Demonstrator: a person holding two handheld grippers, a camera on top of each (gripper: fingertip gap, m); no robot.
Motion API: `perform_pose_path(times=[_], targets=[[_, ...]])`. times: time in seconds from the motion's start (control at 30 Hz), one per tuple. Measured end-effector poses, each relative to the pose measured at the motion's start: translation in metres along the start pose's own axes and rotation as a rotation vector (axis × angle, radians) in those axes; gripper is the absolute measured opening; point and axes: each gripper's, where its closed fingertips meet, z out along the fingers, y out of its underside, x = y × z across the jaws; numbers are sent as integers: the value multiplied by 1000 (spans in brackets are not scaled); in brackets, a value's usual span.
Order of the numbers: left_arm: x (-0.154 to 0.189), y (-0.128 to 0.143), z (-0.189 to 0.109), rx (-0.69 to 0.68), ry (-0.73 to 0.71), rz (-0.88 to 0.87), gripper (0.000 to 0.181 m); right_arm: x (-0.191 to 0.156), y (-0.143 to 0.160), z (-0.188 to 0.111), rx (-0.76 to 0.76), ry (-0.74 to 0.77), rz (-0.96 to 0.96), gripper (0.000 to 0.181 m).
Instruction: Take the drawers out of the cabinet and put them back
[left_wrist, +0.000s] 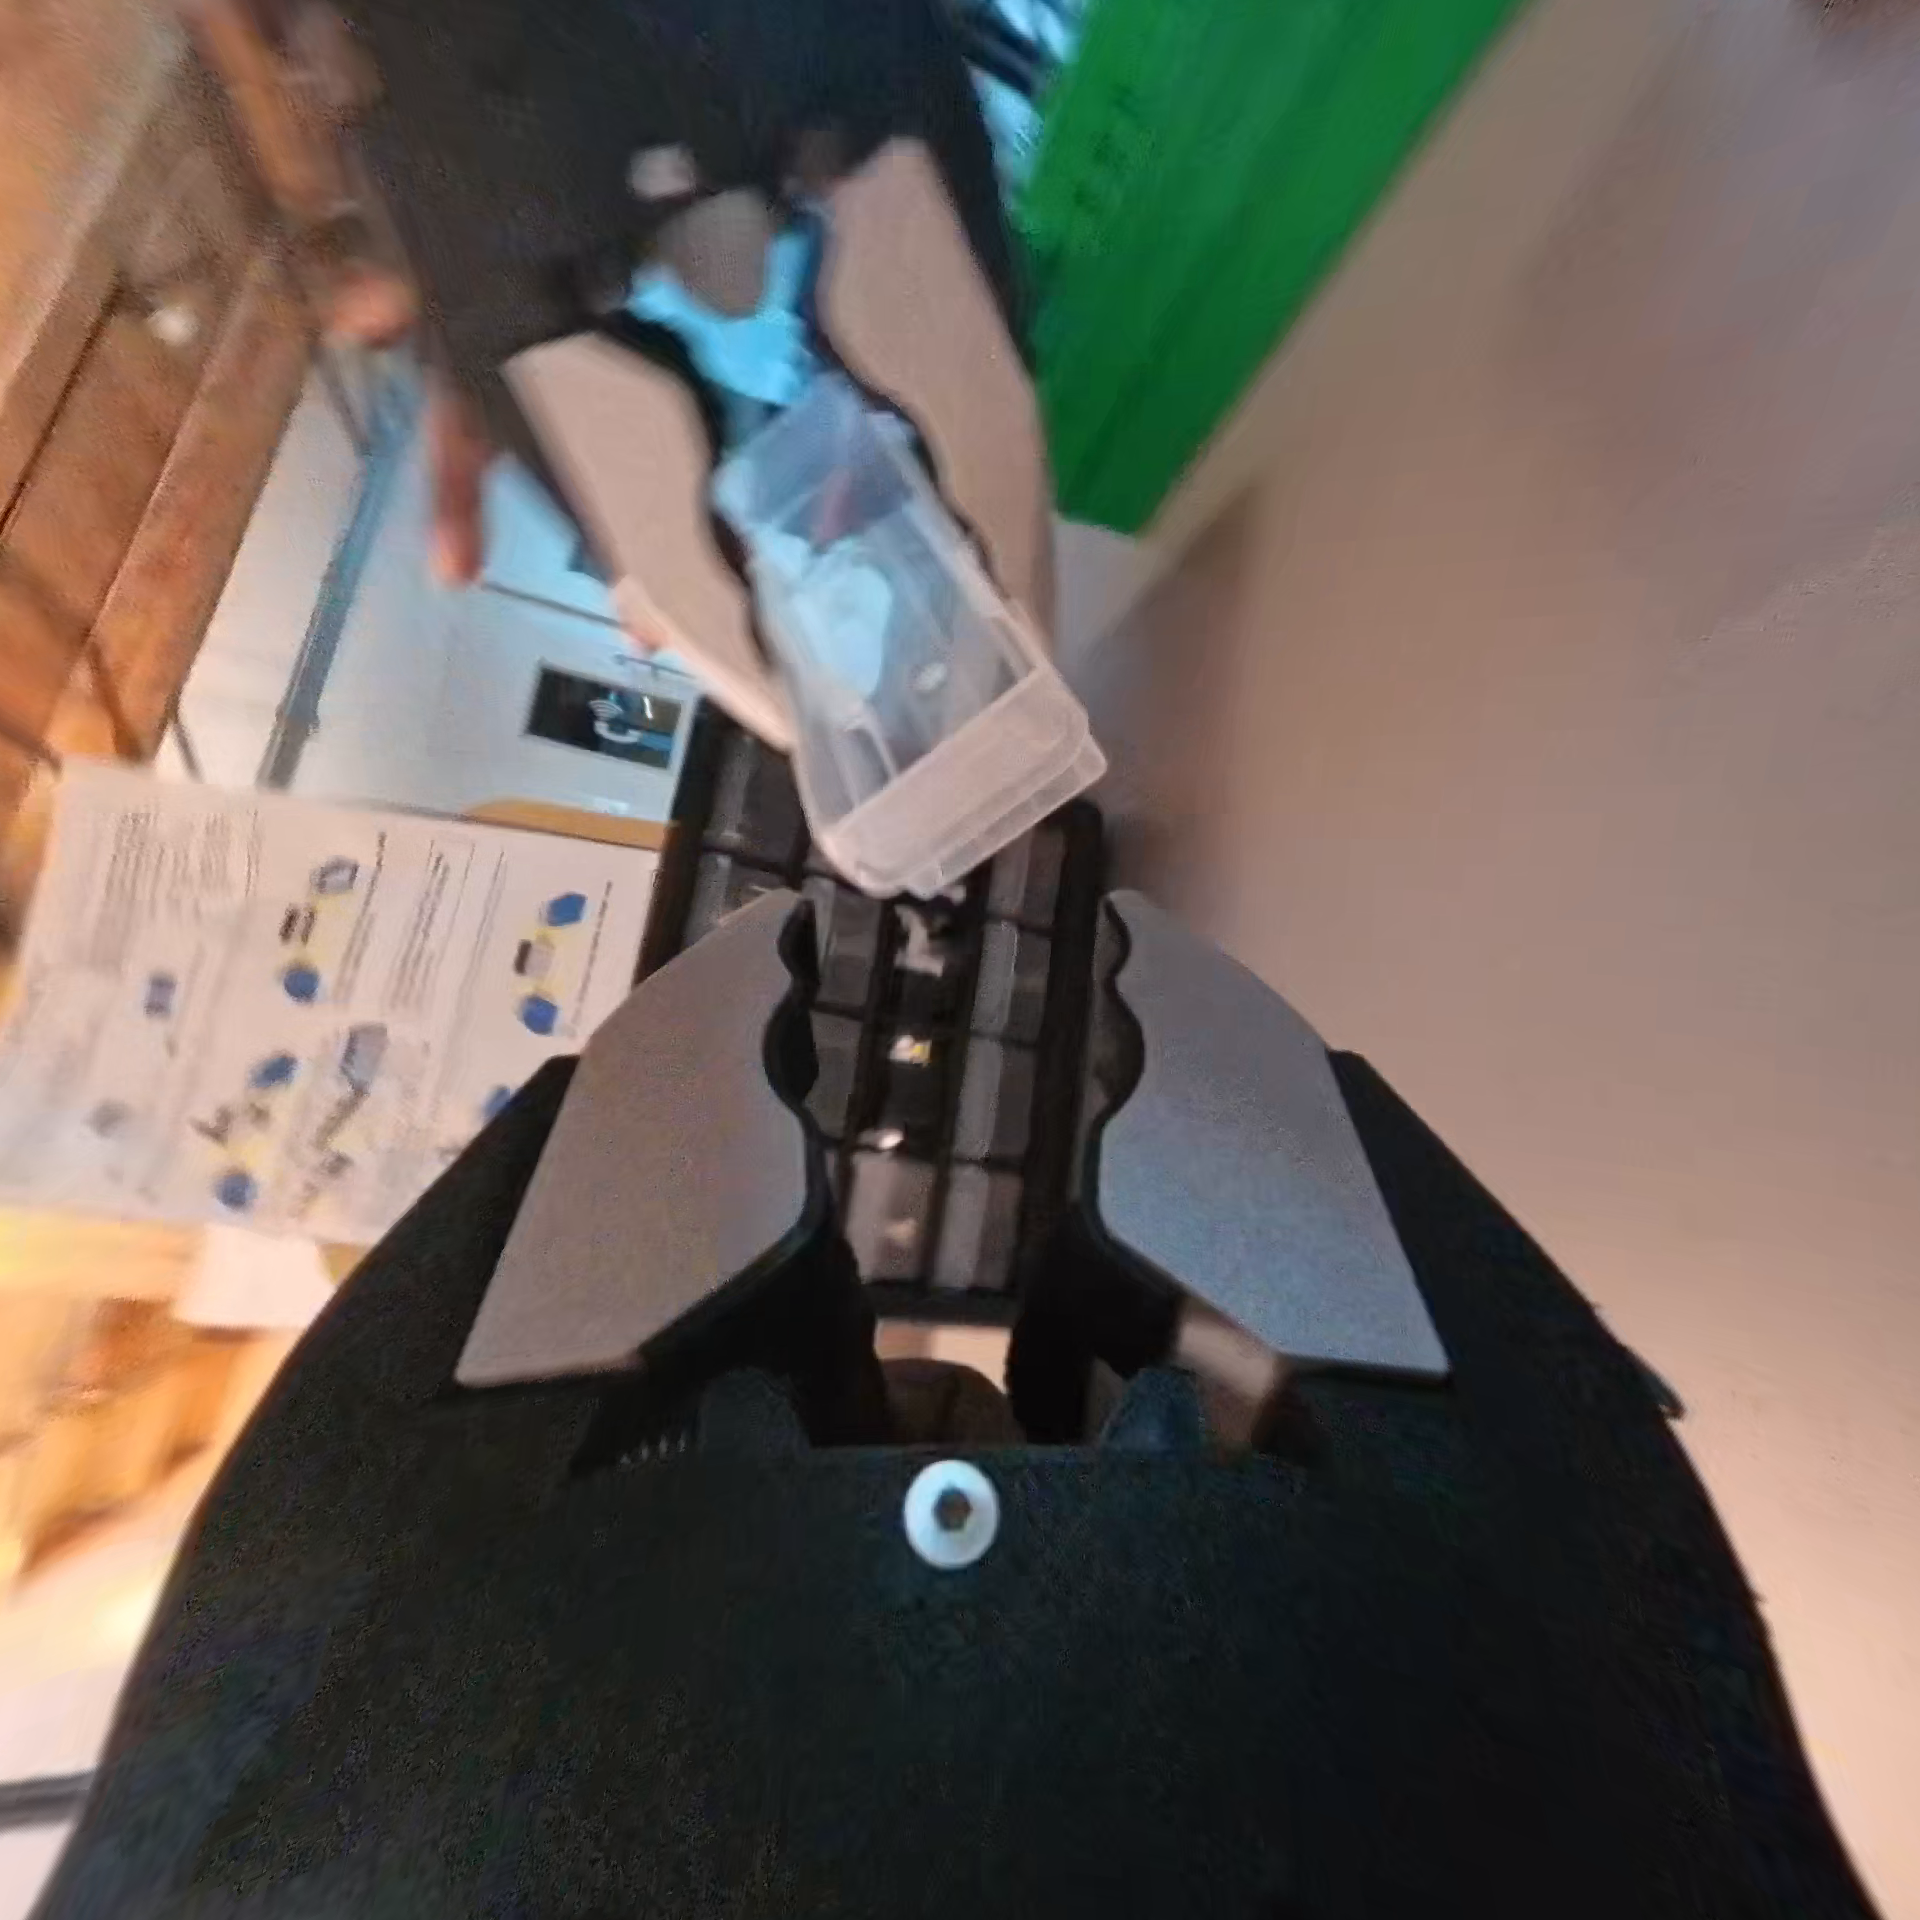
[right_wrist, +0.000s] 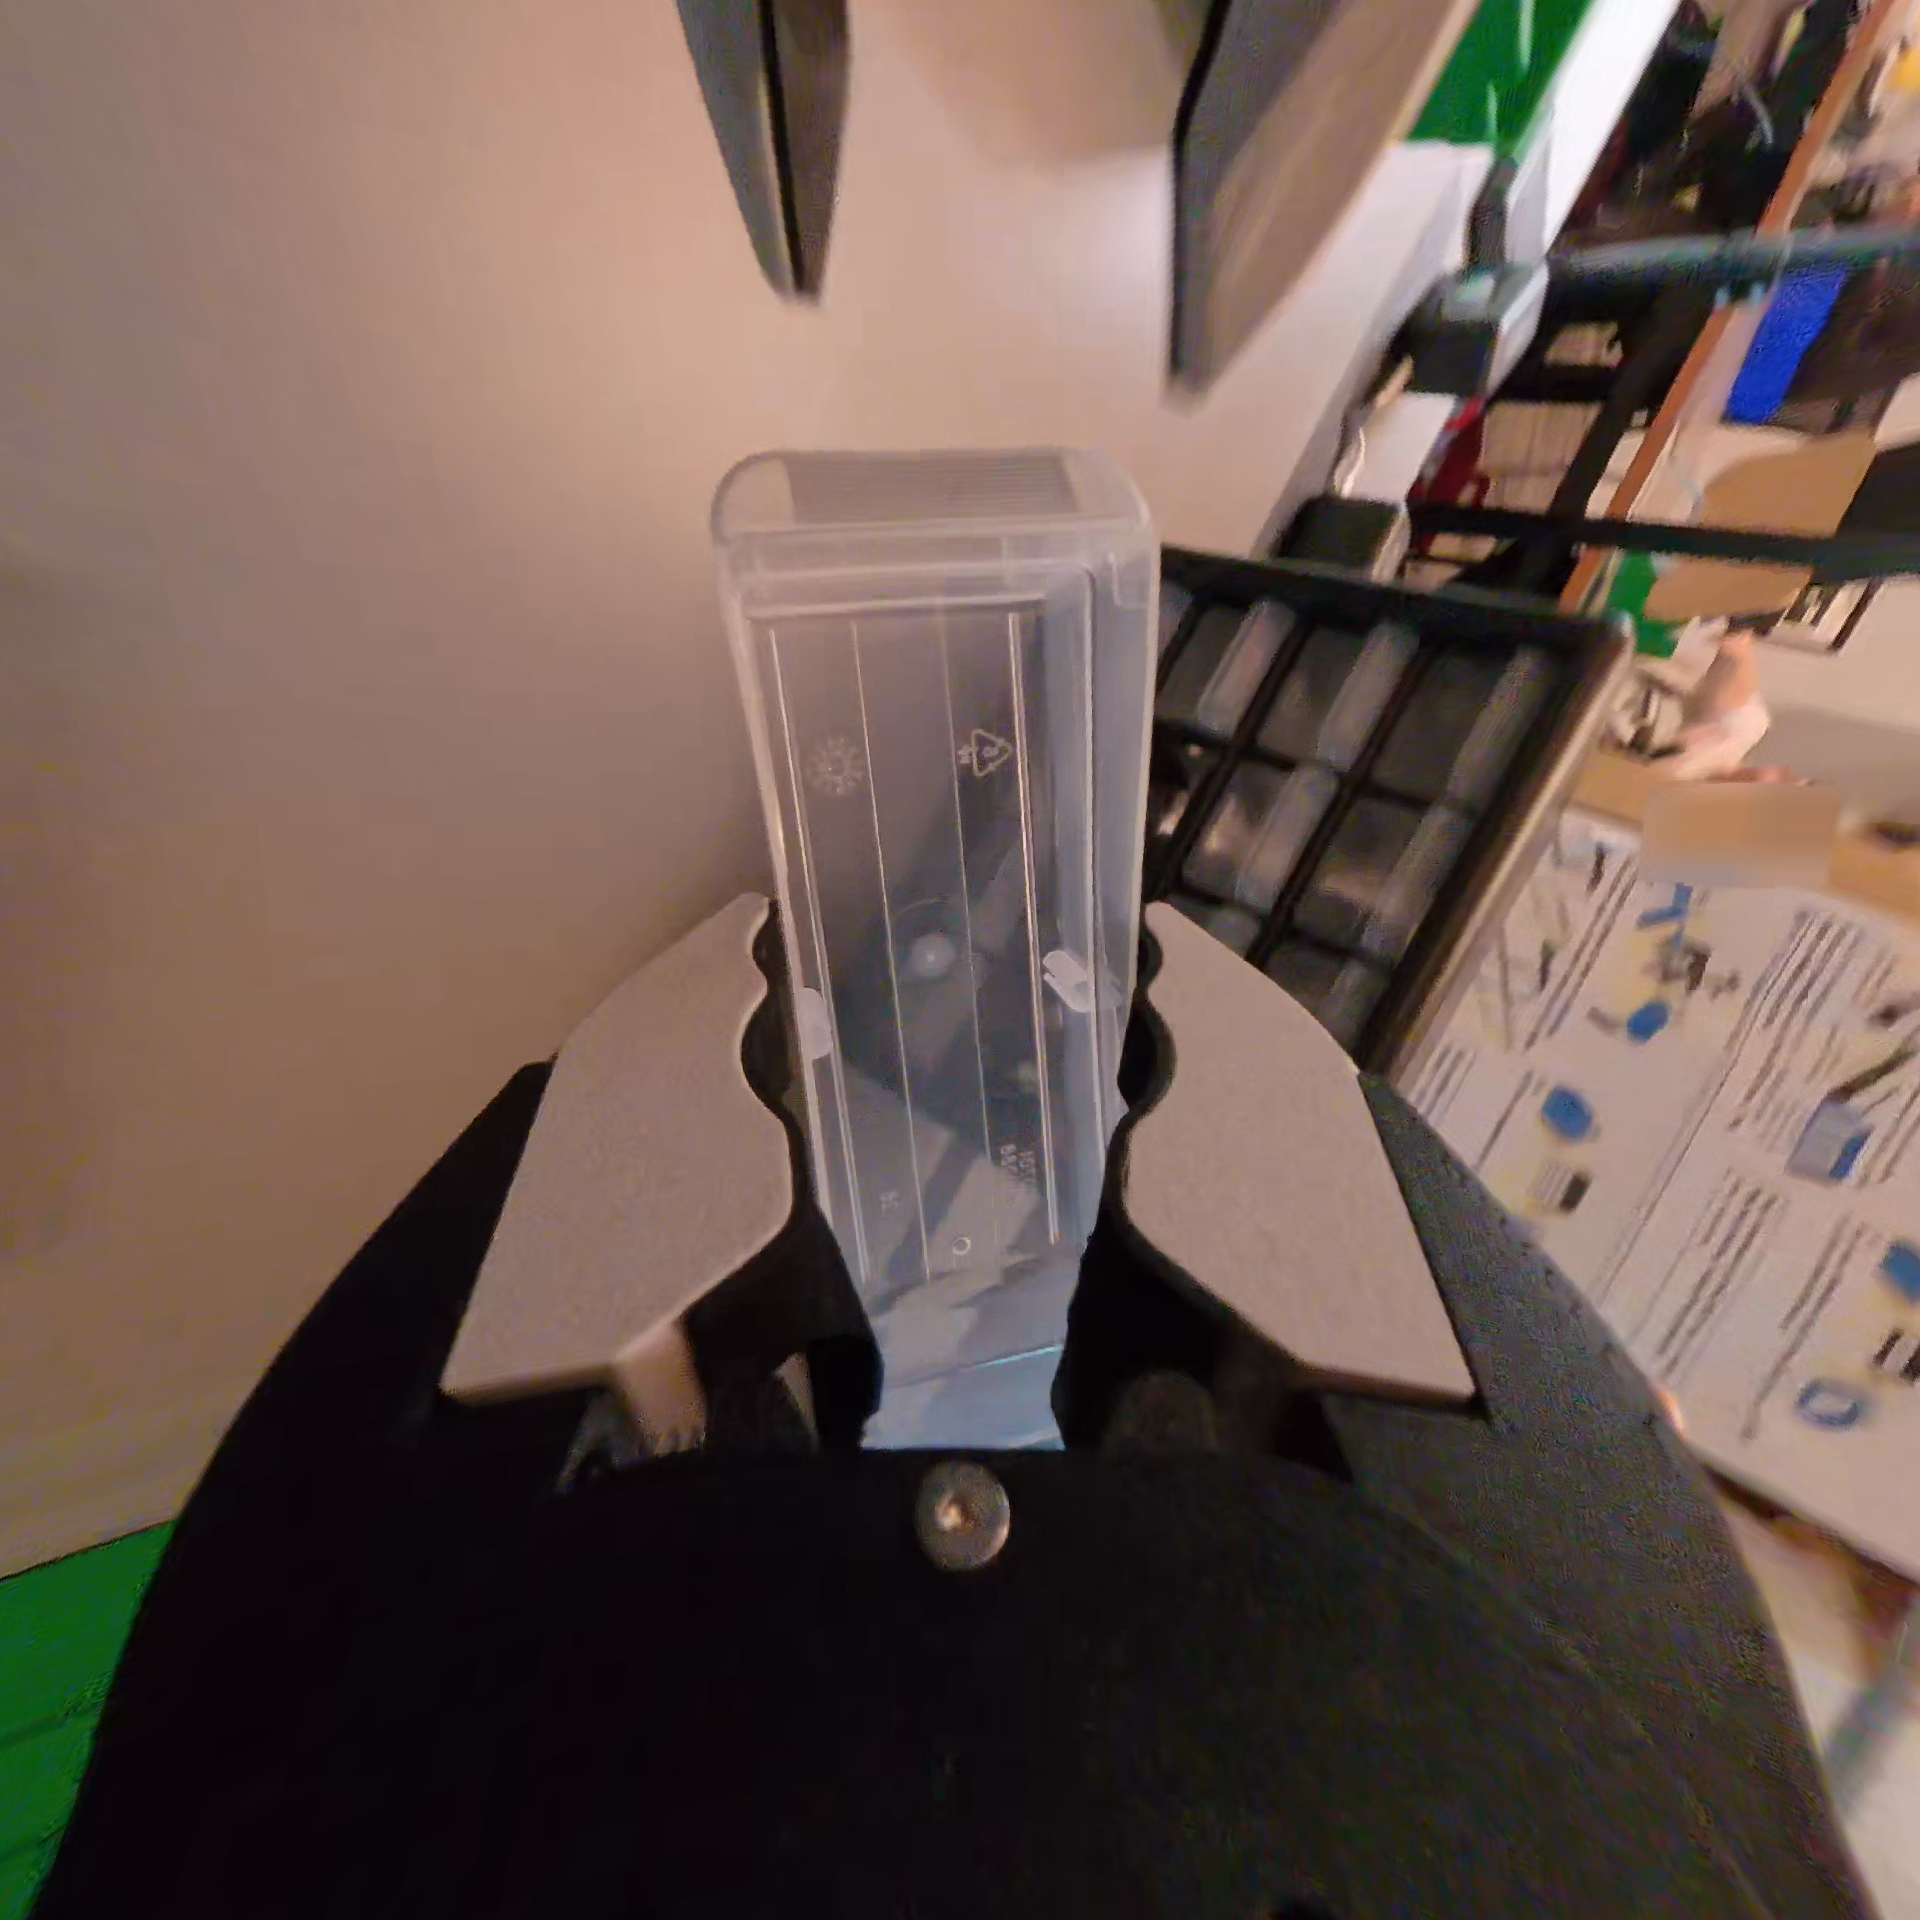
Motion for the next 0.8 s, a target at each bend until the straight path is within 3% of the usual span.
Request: perform_pose_path(times=[0.1,0.17,0.33,0.4,0.6,0.8], targets=[[-21,-5,-18,225,-115,-472,65,-1,28,-24,9,9,164,62],[-31,12,-26,329,-155,-791,70,-6,51,-42,5,15,273,62],[-50,50,-34,545,-152,-1292,80,-38,127,-87,-100,3,506,62],[-55,57,-33,595,-165,-1364,81,-61,163,-104,-184,-24,574,62],[-42,62,-24,534,-175,-1276,81,-148,253,-138,-399,-197,720,62],[-37,58,-23,529,-173,-1187,81,-222,271,-124,-484,-424,722,63]])
